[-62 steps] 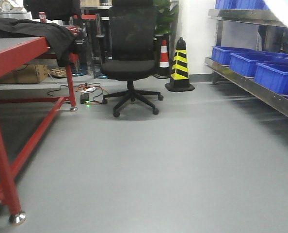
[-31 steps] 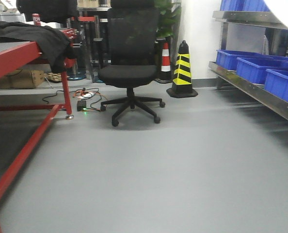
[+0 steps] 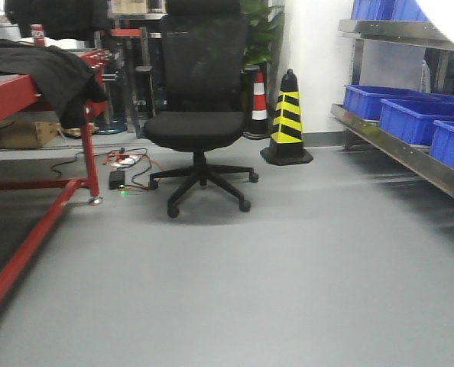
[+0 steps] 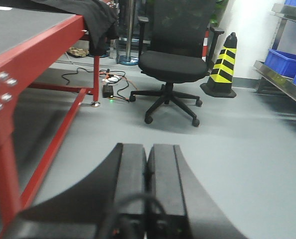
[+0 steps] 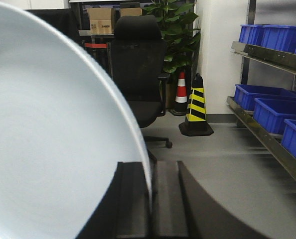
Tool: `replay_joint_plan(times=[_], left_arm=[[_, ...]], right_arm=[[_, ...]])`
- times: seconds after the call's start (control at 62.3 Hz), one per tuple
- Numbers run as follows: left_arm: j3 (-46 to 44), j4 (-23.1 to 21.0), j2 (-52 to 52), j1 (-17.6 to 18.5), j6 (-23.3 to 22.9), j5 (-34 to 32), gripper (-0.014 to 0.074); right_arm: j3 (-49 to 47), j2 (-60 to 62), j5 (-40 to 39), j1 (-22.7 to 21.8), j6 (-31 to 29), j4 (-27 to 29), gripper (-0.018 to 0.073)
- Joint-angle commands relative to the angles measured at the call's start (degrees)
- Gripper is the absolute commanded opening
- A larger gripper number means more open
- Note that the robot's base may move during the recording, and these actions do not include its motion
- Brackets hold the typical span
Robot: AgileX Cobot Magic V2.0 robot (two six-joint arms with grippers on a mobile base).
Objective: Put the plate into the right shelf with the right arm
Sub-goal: 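Drive the base to the shelf of blue bins holding the plate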
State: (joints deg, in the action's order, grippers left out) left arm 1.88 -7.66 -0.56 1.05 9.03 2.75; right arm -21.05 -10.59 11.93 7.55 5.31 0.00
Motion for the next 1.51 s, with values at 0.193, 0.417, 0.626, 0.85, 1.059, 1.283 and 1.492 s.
replay_joint_plan(times=[0.193, 0.417, 0.626, 0.85, 1.059, 1.283, 1.492], left_arm=[[0.59, -0.47, -0.59, 0.11, -0.4, -5.16, -0.0128], [0.59, -0.47, -0.59, 0.11, -0.4, -5.16, -0.0128], [0.59, -0.47, -0.59, 0.11, -0.4, -5.16, -0.0128], [0.59, -0.47, -0.59, 0.11, -0.4, -5.16, -0.0128], [0.59, -0.47, -0.59, 0.11, -0.4, -5.16, -0.0128], [0.59, -0.47, -0.59, 0.11, -0.4, -5.16, -0.0128], [0.59, -0.47, -0.59, 0.11, -0.4, -5.16, -0.0128]], right_arm=[[-1.58, -0.66, -5.46, -0.45, -0.34, -0.69, 0.0054], [-1.58, -0.66, -5.46, -0.45, -0.34, -0.69, 0.0054], [-1.58, -0.66, -5.46, -0.45, -0.34, -0.69, 0.0054], [-1.58, -0.66, -5.46, -0.45, -0.34, -0.69, 0.0054], [-1.58, -0.66, -5.46, -0.45, -0.34, -0.69, 0.0054], [-1.58, -0.66, -5.46, -0.45, -0.34, -0.69, 0.0054], [-1.58, -0.66, -5.46, -0.45, -0.34, -0.69, 0.0054]])
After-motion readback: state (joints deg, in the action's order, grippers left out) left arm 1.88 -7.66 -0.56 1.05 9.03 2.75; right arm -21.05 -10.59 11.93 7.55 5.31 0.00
